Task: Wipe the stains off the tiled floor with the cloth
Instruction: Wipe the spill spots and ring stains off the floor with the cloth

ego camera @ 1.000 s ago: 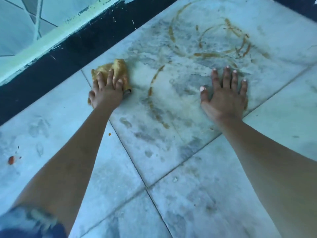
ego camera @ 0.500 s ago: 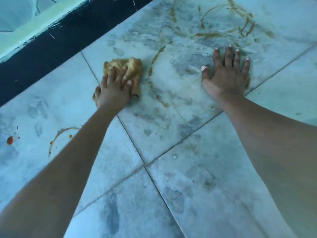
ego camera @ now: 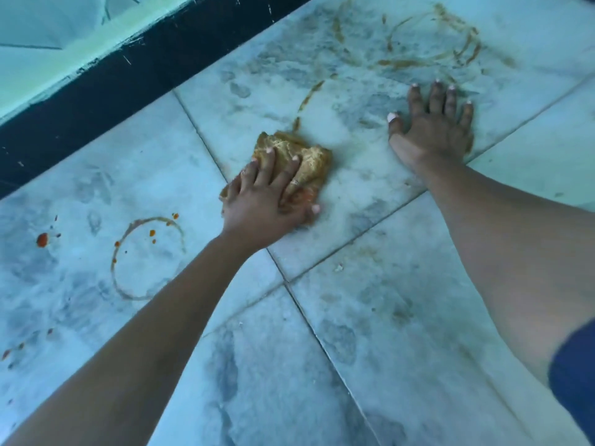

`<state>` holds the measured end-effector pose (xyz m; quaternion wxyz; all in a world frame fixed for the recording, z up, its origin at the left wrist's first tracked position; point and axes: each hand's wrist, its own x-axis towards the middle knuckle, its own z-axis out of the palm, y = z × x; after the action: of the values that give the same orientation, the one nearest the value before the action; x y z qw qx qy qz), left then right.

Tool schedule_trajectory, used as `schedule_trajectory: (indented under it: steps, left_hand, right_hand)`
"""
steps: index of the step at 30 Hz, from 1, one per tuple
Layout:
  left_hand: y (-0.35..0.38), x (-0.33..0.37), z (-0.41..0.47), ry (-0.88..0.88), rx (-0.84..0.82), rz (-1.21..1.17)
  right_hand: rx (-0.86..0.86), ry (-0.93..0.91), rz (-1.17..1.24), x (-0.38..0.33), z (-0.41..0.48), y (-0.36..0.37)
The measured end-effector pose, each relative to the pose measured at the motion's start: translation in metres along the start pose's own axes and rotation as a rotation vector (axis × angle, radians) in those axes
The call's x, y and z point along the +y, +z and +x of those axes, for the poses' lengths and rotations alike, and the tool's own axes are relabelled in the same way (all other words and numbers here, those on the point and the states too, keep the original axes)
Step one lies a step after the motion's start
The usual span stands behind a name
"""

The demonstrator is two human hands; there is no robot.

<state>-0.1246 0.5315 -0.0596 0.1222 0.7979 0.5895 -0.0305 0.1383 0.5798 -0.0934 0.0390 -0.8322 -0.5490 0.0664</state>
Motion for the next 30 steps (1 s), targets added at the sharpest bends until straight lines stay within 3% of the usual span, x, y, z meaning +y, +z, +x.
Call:
schedule_trajectory:
  steps: [7,13,17,22,27,30]
  left_hand:
    - [-0.020,0.006,0.013,-0.060,-0.059,0.031]
    - [-0.047,0.028,-0.027,-0.079,-0.156,0.005]
    - [-0.052,0.012,-0.068,-0.219,-0.289,-0.462]
    - [-0.060,-0.015,-0.110,-0.302,-0.281,-0.914]
    - [-0.072,-0.058,-0.131,-0.345,-0.161,-1.271]
    - [-0.093,-0.098,-0.124,-0.323,-0.155,-1.322]
  right_hand:
    - [-0.139,-0.089,0.184,0.004,-0.023,-0.024]
    - [-0.148,-0.253,0.280,-0.010,-0.140,-0.034]
    - [-0.281,-0.249,0.303,-0.038,-0.227,-0.031]
    - [-0.522,-0.224,0.232,-0.080,-0.282,-0.019]
    - [-0.516,-0.159,0.102,-0.092,-0.283,-0.015]
    - [-0.500,-0.111,0.050,-0.098,-0.283,-0.019]
